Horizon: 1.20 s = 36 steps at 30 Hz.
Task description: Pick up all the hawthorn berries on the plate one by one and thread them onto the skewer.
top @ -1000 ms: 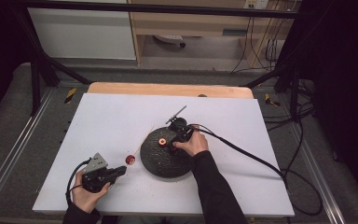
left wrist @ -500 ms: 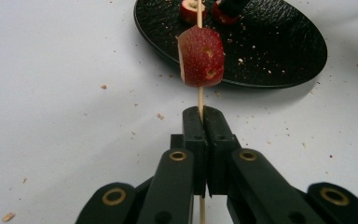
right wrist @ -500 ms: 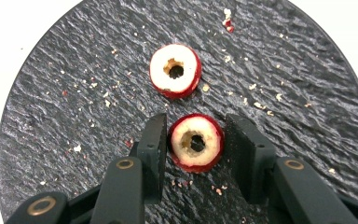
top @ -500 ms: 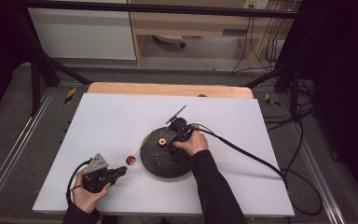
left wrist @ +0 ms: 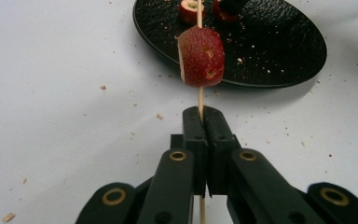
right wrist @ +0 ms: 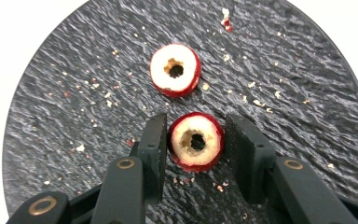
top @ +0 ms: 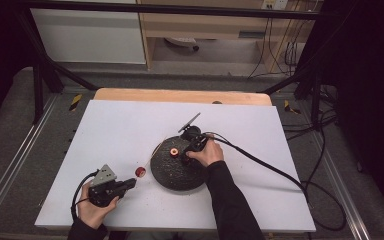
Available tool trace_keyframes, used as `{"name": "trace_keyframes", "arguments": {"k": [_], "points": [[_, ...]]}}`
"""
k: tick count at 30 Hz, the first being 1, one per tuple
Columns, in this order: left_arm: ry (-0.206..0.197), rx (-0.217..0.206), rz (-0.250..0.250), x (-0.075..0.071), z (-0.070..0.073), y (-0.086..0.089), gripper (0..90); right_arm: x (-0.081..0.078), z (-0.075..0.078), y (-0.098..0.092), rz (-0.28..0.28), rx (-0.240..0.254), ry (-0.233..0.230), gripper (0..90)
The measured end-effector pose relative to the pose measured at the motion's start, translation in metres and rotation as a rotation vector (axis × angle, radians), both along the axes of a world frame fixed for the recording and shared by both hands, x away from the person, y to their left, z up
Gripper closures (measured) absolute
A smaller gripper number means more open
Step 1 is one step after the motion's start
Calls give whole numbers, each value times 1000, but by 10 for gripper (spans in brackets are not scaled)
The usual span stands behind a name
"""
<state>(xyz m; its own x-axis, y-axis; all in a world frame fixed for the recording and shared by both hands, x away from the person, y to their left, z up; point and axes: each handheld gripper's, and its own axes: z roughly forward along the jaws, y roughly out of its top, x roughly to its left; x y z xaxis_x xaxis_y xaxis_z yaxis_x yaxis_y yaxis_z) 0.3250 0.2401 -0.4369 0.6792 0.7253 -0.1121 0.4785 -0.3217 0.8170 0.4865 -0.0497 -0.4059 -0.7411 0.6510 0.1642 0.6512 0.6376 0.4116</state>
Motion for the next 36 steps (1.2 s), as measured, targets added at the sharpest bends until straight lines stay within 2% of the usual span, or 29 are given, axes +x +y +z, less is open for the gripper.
{"name": "trace_keyframes", "arguments": {"k": [10,16,27,36], "points": [[-2,3,-4,-1,0,-2,885,-14,15,-6,5,54,-31,610],[-2,4,-2,-1,0,-2,885,-24,20,-14,-20,96,-47,610],[-7,3,0,-1,0,-4,885,-43,21,-32,-60,215,-96,611],[-14,-5,3,-2,0,-6,885,-58,15,-42,-99,367,-157,611]]}}
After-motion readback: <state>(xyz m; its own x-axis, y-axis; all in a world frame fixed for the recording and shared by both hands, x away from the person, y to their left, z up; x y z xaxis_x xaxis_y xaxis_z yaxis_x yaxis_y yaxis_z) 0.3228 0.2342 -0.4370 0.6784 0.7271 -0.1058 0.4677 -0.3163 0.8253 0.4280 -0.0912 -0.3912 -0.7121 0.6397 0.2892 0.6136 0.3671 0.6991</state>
